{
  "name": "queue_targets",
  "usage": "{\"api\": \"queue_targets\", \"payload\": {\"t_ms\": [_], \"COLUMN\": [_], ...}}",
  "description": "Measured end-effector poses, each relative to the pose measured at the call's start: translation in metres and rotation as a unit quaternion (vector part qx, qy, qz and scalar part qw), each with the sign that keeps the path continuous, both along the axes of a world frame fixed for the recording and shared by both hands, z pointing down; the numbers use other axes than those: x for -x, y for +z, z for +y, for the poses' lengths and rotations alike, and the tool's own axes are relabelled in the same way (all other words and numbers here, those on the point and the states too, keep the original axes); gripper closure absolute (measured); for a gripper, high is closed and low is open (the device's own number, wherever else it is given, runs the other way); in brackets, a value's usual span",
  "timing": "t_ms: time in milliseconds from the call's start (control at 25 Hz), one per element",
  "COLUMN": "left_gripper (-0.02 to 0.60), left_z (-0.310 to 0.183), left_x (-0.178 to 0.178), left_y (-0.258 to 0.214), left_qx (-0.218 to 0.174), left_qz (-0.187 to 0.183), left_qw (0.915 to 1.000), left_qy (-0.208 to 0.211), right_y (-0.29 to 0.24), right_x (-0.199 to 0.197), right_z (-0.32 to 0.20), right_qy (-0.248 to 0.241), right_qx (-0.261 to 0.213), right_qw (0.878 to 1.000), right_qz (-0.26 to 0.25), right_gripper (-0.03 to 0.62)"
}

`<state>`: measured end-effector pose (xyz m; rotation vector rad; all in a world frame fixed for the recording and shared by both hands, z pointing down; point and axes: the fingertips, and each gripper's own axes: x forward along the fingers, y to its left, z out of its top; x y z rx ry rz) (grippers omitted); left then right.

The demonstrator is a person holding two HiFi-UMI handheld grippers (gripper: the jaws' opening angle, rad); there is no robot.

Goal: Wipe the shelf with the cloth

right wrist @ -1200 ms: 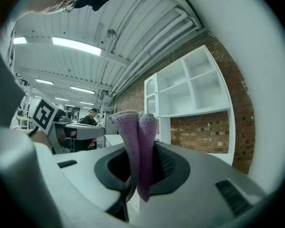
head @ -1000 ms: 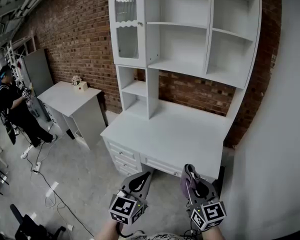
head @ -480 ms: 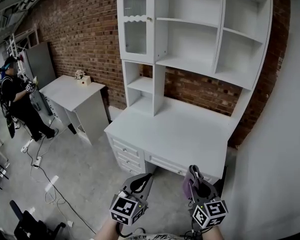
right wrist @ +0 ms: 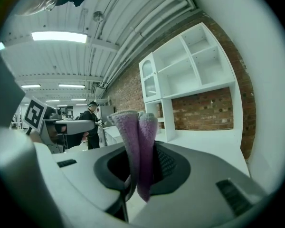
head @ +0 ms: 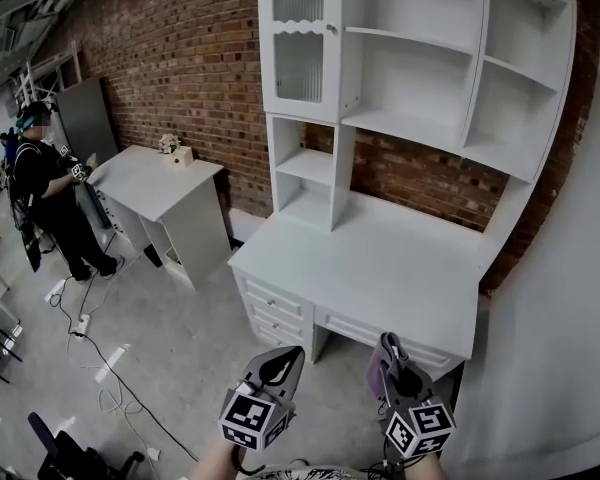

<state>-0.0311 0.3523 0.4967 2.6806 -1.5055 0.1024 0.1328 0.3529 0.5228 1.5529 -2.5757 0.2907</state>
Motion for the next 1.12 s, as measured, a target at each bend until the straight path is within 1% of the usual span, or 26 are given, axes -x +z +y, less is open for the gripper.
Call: {"api": "queue_targets", "payload": {"t_ms": [160, 280, 400, 520, 680, 760, 840, 920, 1000, 1120], "left_gripper": [0.568, 0.568, 0.568, 0.568, 0.568, 0.568, 0.568, 0.568, 0.568, 0.568], "left_z": [-0.008, -0.019, -0.035, -0.062, -0.105, -0.132, -0.164, -0.198, -0.231, -0.289], "left_x": [0.033, 0.051, 0.061, 0.063, 0.053, 0.045, 0.039, 0.032, 0.021, -0.002], "left_y": [0.01, 0.02, 0.028, 0.032, 0.04, 0.037, 0.031, 0.027, 0.025, 0.011], "left_qx": [0.016, 0.021, 0.029, 0.03, 0.036, 0.028, 0.018, 0.016, 0.02, 0.009], "left_qz": [0.01, 0.021, 0.029, 0.031, 0.026, 0.021, 0.019, 0.024, 0.031, 0.034], "left_qw": [0.9998, 0.9995, 0.999, 0.9988, 0.9988, 0.9992, 0.9993, 0.999, 0.9988, 0.9988], "left_qy": [-0.004, -0.008, -0.015, -0.021, -0.02, -0.021, -0.027, -0.032, -0.032, -0.034], "right_y": [0.009, 0.02, 0.027, 0.025, 0.025, 0.025, 0.021, 0.018, 0.015, 0.003], "right_x": [0.029, 0.043, 0.046, 0.043, 0.033, 0.024, 0.014, 0.004, -0.004, -0.024], "right_z": [-0.009, -0.018, -0.033, -0.058, -0.103, -0.131, -0.164, -0.2, -0.232, -0.286], "right_qy": [-0.001, 0.001, 0.005, 0.012, 0.01, 0.01, 0.015, 0.016, 0.007, 0.003], "right_qx": [0.007, 0.02, 0.029, 0.022, 0.014, 0.012, 0.006, 0.002, -0.001, -0.013], "right_qw": [1.0, 0.999, 0.999, 0.999, 0.999, 0.999, 0.999, 0.999, 0.999, 0.999], "right_qz": [0.014, 0.033, 0.046, 0.047, 0.044, 0.043, 0.04, 0.038, 0.042, 0.053], "right_gripper": [0.517, 0.517, 0.517, 0.516, 0.517, 0.516, 0.516, 0.516, 0.516, 0.516]}}
